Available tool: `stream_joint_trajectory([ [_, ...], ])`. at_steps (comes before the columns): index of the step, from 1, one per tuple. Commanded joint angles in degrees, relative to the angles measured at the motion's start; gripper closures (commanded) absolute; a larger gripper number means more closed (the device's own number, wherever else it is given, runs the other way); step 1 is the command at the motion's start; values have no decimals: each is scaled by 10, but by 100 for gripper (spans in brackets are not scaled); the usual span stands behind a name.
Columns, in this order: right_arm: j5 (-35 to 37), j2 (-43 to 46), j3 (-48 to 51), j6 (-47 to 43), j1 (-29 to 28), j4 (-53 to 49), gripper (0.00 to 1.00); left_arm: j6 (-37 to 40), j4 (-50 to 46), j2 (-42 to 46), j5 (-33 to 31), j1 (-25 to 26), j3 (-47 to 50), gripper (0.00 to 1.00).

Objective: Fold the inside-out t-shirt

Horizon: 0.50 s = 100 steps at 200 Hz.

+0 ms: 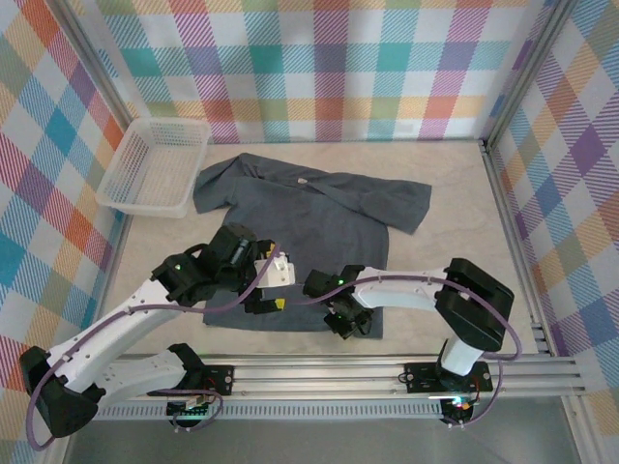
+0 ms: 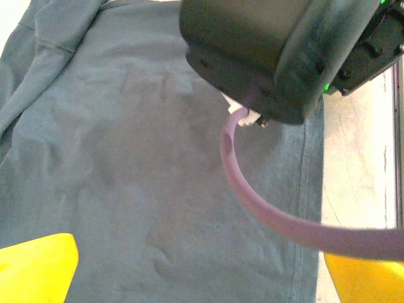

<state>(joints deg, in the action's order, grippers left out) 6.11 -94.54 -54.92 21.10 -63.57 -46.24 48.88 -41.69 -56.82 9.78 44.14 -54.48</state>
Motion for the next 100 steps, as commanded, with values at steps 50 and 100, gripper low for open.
stream_joint_trajectory([
  [50,-18,30,-2,-11,2,8,94,-16,18,15,19,8,16,0],
  [100,-22,46,-4,0,7,15,100,-32,28,25,30,8,31,0],
])
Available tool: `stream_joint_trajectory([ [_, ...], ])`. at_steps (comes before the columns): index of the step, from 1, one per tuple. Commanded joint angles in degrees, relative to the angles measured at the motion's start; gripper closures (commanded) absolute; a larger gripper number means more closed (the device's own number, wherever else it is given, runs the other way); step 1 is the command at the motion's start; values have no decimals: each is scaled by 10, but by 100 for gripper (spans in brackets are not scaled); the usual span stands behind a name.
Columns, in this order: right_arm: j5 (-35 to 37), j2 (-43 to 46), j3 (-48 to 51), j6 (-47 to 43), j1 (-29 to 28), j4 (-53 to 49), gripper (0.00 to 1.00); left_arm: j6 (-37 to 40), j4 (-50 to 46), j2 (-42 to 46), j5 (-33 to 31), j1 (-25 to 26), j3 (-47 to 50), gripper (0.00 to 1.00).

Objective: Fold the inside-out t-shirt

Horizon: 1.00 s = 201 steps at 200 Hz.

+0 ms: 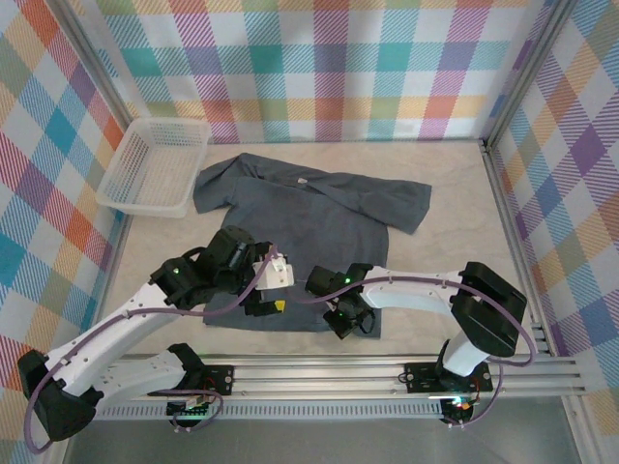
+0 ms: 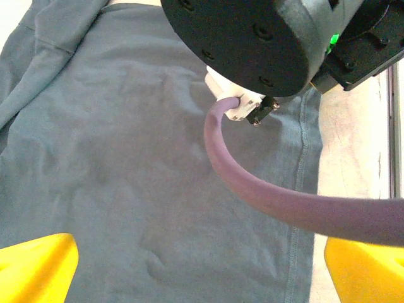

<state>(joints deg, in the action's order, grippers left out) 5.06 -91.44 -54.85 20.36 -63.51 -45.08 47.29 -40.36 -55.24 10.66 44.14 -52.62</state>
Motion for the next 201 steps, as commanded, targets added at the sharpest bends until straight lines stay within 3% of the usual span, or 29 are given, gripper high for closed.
stream_joint_trajectory([
  [1,-11,17,-5,8,6,3,100,-16,15,10,22,9,13,0],
  [30,-45,71,18,19,44,26,98,-50,56,9,57,8,33,0],
  [56,-102,106,41,28,89,61,100,-129,142,-21,104,25,63,0],
  [100,-238,132,75,62,136,135,100,-202,323,-111,-18,113,149,0],
  [164,-257,142,87,74,162,145,100,-222,426,-145,-34,126,233,2],
  [201,-270,143,90,88,177,158,100,-235,434,-173,-42,136,233,3],
])
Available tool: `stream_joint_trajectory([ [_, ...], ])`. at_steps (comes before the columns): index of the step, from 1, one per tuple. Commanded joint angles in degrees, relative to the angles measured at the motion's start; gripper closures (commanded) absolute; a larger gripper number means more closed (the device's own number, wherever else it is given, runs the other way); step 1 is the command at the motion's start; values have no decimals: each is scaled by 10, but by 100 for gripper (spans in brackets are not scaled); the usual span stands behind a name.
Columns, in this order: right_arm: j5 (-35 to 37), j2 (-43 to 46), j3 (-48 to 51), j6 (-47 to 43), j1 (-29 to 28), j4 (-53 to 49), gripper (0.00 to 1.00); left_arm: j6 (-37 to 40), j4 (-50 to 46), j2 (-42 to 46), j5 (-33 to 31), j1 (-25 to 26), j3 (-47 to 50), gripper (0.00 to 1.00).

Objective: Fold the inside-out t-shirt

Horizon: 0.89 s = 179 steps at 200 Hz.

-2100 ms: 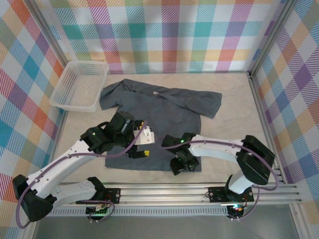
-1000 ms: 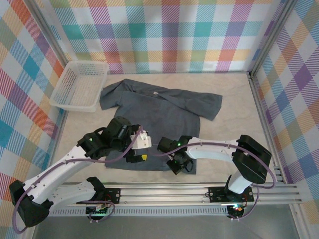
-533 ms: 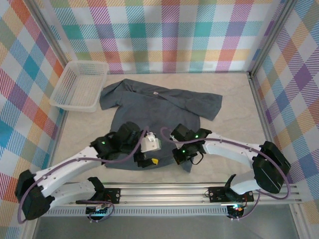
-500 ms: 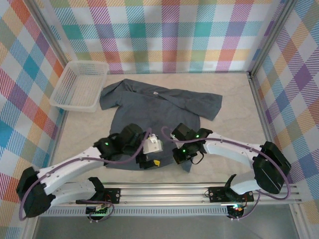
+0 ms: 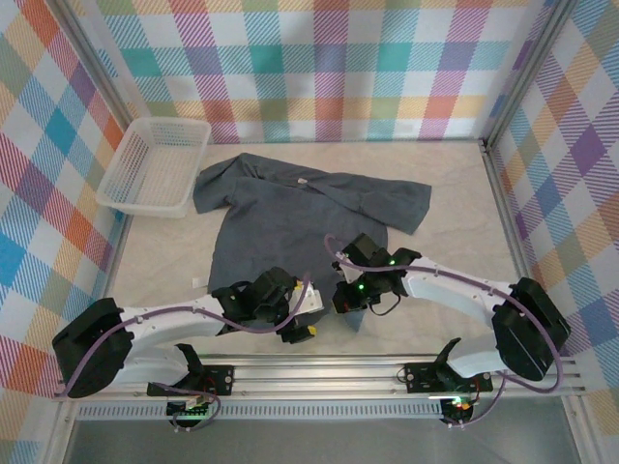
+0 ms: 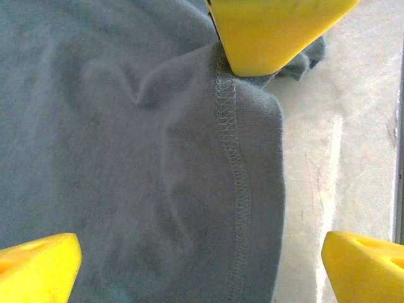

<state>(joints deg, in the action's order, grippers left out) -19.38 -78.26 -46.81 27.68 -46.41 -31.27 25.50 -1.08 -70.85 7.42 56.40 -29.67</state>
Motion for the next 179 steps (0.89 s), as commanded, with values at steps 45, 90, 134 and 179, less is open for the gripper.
stream_joint_trajectory([
  [45,-21,12,17,18,10,16,100,-49,75,-64,-26,29,1,16],
  [90,-12,9,20,6,12,1,100,-30,30,-25,-51,31,-2,40],
  [134,-9,9,24,10,13,5,100,-32,38,-15,-65,31,5,74],
  [179,2,19,30,12,14,4,86,-41,52,-52,-70,31,1,89],
])
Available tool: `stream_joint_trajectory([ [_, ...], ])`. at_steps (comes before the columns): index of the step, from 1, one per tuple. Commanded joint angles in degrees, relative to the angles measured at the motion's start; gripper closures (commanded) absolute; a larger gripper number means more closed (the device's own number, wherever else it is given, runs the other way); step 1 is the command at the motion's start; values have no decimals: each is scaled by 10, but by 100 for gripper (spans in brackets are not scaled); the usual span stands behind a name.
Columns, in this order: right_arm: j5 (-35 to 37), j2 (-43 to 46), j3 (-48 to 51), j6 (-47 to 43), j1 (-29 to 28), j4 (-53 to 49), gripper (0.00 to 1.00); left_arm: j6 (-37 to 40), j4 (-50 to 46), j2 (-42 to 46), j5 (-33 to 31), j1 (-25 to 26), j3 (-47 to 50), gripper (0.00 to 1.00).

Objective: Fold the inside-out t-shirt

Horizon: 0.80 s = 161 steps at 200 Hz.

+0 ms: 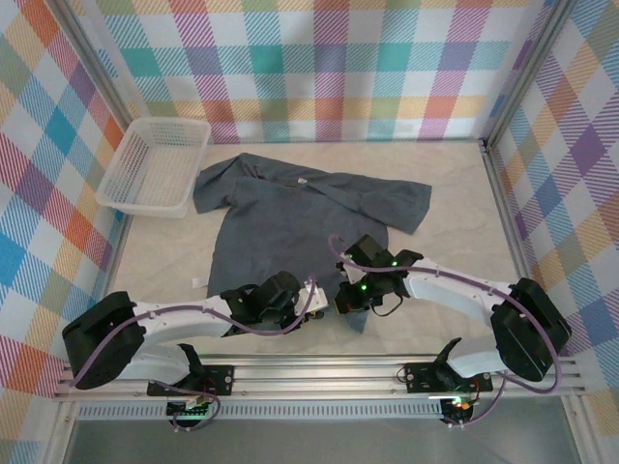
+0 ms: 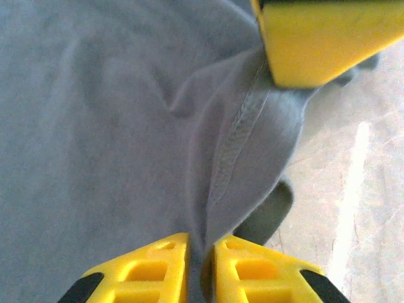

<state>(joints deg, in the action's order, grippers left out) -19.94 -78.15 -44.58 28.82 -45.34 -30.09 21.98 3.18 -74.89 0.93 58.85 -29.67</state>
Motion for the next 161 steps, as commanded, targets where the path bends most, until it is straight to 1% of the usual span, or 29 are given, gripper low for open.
stream_joint_trajectory([
  [1,9,19,8,1,3,-8,85,-7,10,-12,-5,7,1,89],
  [5,12,21,8,1,3,-8,83,-9,13,-10,-5,7,2,94],
  [8,16,24,9,0,3,-7,81,-10,15,-9,-5,7,2,100],
  [16,28,35,12,-1,3,-2,76,-13,22,-2,-5,7,5,100],
  [20,34,44,16,-2,3,3,71,-15,26,3,-5,7,6,100],
  [30,58,75,31,-5,3,27,52,-24,37,20,-5,7,9,100],
  [38,72,108,52,-18,2,65,42,-29,43,33,-3,5,10,100],
  [46,86,152,83,-35,0,125,38,-32,46,45,3,3,9,100],
  [49,88,161,93,-40,-1,139,38,-34,46,48,5,2,8,100],
  [59,99,215,141,-76,-5,234,36,-37,48,57,8,-1,3,100],
  [68,135,256,185,-112,-18,312,31,-39,49,61,6,-4,-2,100],
  [75,163,282,215,-148,-32,367,26,-41,51,65,2,-7,-6,100],
  [83,174,299,239,-202,-45,411,19,-43,55,70,-1,-10,-10,100],
  [93,173,303,248,-261,-59,432,14,-48,66,75,-3,-17,-15,100],
  [108,146,279,239,-324,-68,425,12,-66,86,77,6,-31,-22,100],
  [115,138,260,237,-340,-73,434,11,-78,98,76,15,-38,-26,100],
  [118,138,247,237,-360,-76,443,11,-82,103,74,19,-40,-27,100],
  [127,152,219,240,-373,-82,481,10,-93,118,73,25,-43,-30,100],
  [136,195,183,241,-368,-84,523,11,-99,129,75,25,-44,-34,100],
  [144,253,150,237,-357,-84,550,15,-101,131,79,28,-44,-36,100],
  [152,316,121,227,-350,-84,557,22,-99,126,86,33,-45,-40,100],
  [156,343,107,219,-350,-84,558,28,-98,123,90,34,-45,-41,100],
  [161,368,93,209,-350,-84,558,40,-96,119,96,36,-45,-41,100],
])
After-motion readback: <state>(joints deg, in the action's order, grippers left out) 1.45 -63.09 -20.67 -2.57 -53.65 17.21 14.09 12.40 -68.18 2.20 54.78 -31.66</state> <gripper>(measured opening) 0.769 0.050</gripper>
